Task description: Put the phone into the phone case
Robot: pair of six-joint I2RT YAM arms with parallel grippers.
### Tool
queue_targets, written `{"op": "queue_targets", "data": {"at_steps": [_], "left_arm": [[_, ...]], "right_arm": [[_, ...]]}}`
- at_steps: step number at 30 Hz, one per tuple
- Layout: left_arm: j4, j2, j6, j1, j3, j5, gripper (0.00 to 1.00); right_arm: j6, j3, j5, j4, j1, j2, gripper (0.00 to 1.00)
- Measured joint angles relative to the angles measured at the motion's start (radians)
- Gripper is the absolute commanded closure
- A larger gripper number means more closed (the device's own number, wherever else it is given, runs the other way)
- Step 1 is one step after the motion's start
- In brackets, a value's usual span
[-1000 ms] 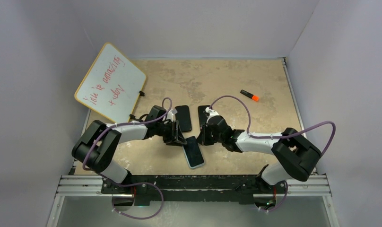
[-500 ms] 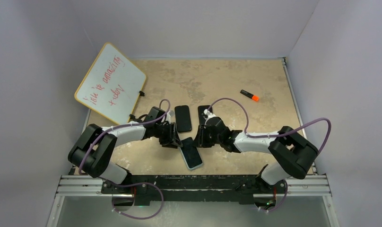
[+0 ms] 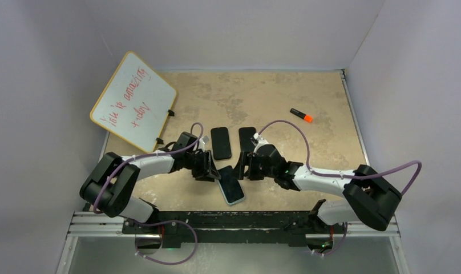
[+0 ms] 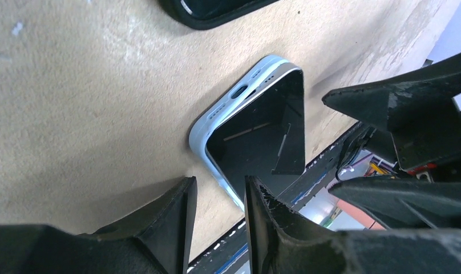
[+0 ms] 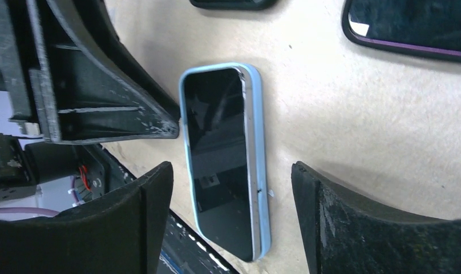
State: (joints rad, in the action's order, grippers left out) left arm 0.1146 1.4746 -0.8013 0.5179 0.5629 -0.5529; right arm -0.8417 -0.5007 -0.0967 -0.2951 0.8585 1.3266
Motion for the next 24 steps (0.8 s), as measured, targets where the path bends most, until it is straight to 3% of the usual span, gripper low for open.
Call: {"op": "queue_targets", "data": {"at_steps": [13, 24], "left_arm": [[-0.182, -0.02, -0.121, 0.075, -0.113, -0.031, 0.62], [-0.112, -0.014, -0.095, 0.071, -0.101, -0.019, 0.84]], "right_arm": [[-0.07, 0.035, -0.036, -0.127, 0.048, 0.094, 0.19], [-0.216, 0.057, -0.074, -0.262, 0.045, 0.145, 0.19]]}}
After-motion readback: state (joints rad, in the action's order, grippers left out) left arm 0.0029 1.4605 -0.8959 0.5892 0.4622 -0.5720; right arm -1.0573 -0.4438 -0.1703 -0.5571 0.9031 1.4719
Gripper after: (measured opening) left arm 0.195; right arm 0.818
